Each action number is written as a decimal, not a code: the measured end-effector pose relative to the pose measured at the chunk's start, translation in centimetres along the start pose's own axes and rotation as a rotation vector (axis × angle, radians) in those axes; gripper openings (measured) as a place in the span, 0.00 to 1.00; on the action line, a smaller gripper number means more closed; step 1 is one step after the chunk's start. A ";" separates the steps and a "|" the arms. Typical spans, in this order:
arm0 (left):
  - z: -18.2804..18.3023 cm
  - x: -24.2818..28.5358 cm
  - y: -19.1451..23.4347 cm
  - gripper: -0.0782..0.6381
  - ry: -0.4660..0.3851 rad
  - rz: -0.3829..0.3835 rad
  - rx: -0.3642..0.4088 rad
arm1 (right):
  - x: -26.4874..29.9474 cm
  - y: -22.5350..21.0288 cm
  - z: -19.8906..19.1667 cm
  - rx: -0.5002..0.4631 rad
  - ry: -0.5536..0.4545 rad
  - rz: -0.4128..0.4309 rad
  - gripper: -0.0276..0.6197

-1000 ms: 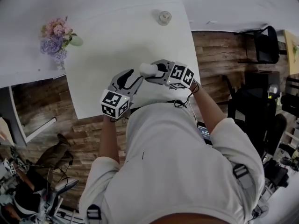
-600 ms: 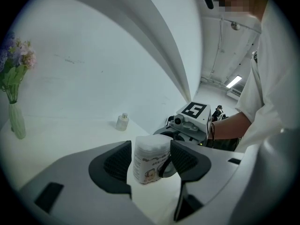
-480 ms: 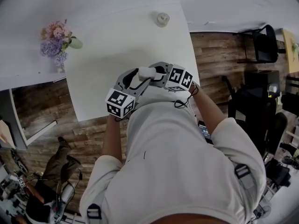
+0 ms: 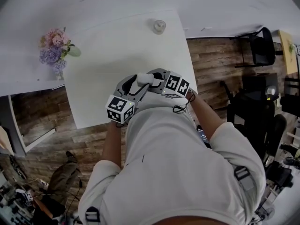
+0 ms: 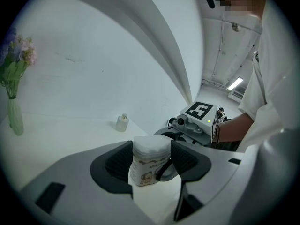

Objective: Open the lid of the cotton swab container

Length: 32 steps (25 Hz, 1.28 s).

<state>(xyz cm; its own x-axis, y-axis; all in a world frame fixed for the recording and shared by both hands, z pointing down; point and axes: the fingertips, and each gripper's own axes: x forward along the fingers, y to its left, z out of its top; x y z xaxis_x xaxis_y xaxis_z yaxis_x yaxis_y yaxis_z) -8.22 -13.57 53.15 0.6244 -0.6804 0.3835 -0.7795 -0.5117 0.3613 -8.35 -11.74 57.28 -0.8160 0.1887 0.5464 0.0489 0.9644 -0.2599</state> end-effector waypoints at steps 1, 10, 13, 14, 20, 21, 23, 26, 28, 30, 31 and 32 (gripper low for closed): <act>0.0 0.1 0.0 0.48 0.000 -0.002 -0.009 | 0.0 0.0 0.0 -0.002 0.003 -0.008 0.36; 0.6 0.8 0.4 0.48 -0.021 -0.007 -0.067 | -0.7 -1.2 0.4 -0.029 -0.006 -0.086 0.36; 0.9 0.9 0.5 0.48 -0.032 -0.004 -0.092 | -0.9 -1.4 0.8 -0.023 -0.027 -0.107 0.35; 0.9 0.9 0.5 0.48 -0.035 -0.003 -0.102 | -0.9 -1.5 0.8 -0.026 -0.030 -0.115 0.35; 1.1 1.1 0.9 0.47 -0.048 0.013 -0.157 | -1.2 -2.4 1.1 -0.052 -0.037 -0.190 0.35; 1.2 1.2 1.0 0.47 -0.051 0.016 -0.165 | -1.3 -2.6 1.1 -0.054 -0.040 -0.206 0.35; 1.4 1.3 1.0 0.47 -0.056 0.021 -0.177 | -1.5 -2.9 1.2 -0.057 -0.045 -0.229 0.35; 1.6 1.3 0.8 0.47 -0.059 0.018 -0.163 | -1.6 -2.8 1.3 -0.041 -0.060 -0.217 0.35; 1.9 1.2 0.6 0.47 -0.061 0.006 -0.125 | -1.9 -2.5 1.3 -0.010 -0.079 -0.167 0.35; 2.5 1.0 0.3 0.47 -0.067 -0.017 -0.080 | -2.2 -2.1 1.5 0.023 -0.104 -0.090 0.35; 2.8 0.9 0.1 0.47 -0.070 -0.029 -0.049 | -2.3 -1.7 1.6 0.036 -0.114 -0.047 0.35; 3.1 0.8 -0.2 0.48 -0.069 -0.041 -0.012 | -2.4 -1.3 1.7 0.041 -0.119 -0.008 0.35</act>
<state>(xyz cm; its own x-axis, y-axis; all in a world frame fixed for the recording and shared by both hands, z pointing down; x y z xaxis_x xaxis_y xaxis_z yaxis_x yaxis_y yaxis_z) -7.76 -15.64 50.72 0.6507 -0.6937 0.3088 -0.7524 -0.5340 0.3857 -7.44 -13.78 54.94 -0.8788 0.1558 0.4510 0.0208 0.9568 -0.2901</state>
